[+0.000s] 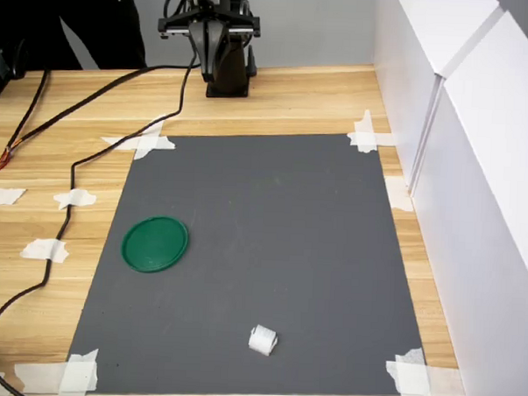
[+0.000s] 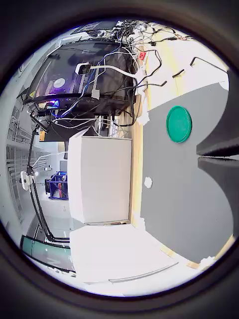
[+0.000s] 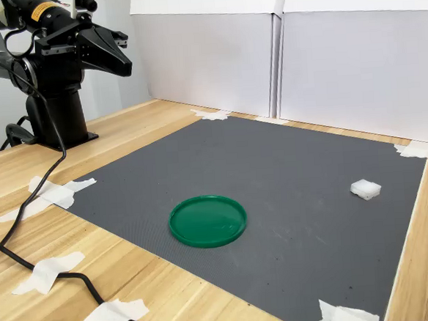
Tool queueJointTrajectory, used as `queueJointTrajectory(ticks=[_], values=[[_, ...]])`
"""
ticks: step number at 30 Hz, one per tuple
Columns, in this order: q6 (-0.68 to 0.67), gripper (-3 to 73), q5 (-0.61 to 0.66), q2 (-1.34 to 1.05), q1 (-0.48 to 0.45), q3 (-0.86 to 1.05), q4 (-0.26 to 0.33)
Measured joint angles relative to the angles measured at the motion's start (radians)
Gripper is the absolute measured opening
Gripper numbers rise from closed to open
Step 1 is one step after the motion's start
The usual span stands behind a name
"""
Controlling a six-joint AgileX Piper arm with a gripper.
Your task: Grasp a white terminal and put it on the green lid.
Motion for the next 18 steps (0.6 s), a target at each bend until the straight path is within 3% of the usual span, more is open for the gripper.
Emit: queueJointTrajectory(ticks=[6,18], values=[[0.0,-1.6,0.001,0.057,0.0,-0.022,0.0],[0.0,-1.6,-0.001,0.456,0.0,-0.26,0.0]])
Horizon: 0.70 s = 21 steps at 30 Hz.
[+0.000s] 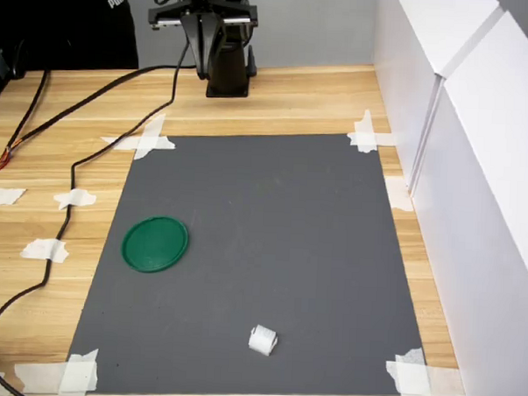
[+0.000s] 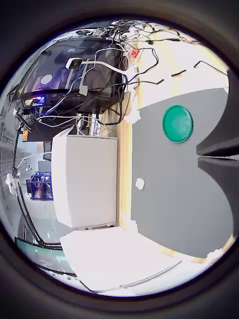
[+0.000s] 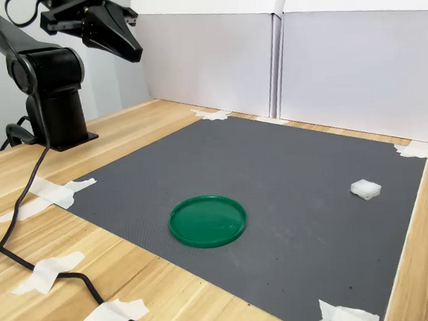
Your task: Grasp a white terminal and put it on the green lid.
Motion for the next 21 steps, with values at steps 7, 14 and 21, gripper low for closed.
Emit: queueJointTrajectory(ticks=[7,14,21], values=[[-0.002,-1.6,0.009,0.282,0.0,-0.195,-0.001],[-0.095,-1.6,0.188,0.537,0.0,-0.423,-0.019],[-0.381,-1.6,0.386,0.756,0.0,-0.605,-0.02]])
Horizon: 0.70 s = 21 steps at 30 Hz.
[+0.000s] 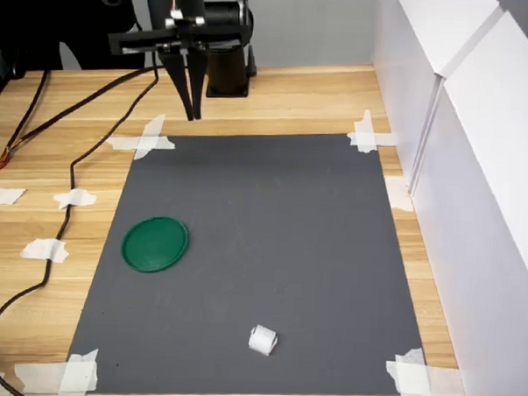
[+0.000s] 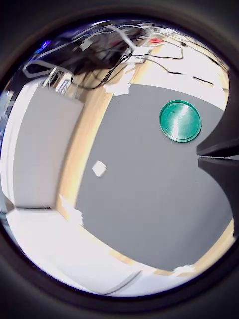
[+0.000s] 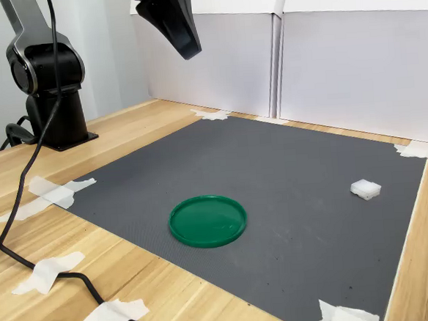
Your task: Grasp a white terminal and put it on the green lid.
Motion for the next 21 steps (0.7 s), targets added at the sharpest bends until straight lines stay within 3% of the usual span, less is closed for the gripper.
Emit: queueJointTrajectory(ticks=[5,9,18,21], values=[[-0.195,1.3,0.078,0.13,0.0,-0.115,0.021],[-0.227,11.7,0.132,0.226,0.0,-0.231,0.052],[-0.264,58.3,0.184,0.388,0.019,-0.463,0.047],[-0.264,68.0,0.201,0.429,0.057,-0.514,0.026]])
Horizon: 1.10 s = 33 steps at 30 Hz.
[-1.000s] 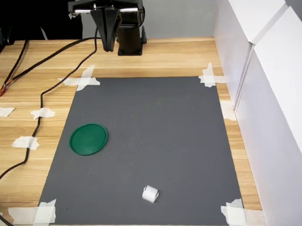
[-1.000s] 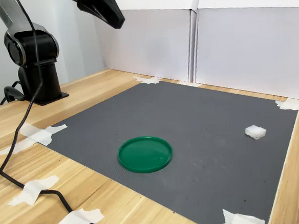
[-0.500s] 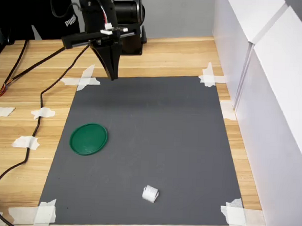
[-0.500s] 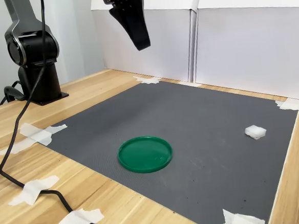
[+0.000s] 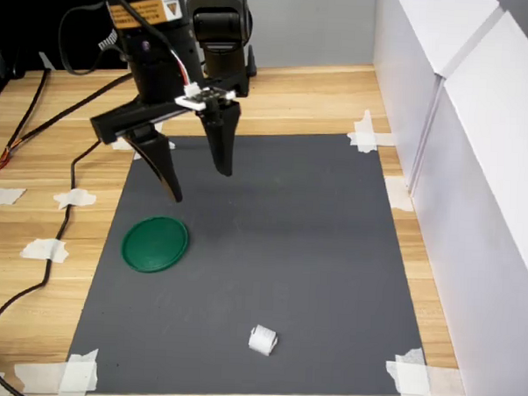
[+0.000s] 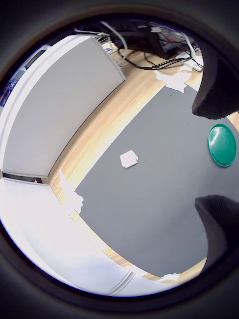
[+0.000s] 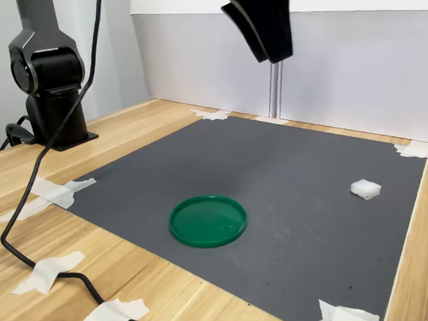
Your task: Grasp a white terminal and put it on the green lid.
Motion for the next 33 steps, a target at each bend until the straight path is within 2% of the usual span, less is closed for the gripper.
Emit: queueJointTrajectory(ticks=[4,13,23,33], values=[[0.02,71.2,0.02,0.058,0.05,-0.067,-0.005],[0.071,71.5,0.042,0.169,0.117,-0.223,-0.001],[0.111,69.9,0.01,0.297,0.119,-0.261,-0.015],[0.136,68.6,-0.086,0.403,0.119,-0.261,-0.036]])
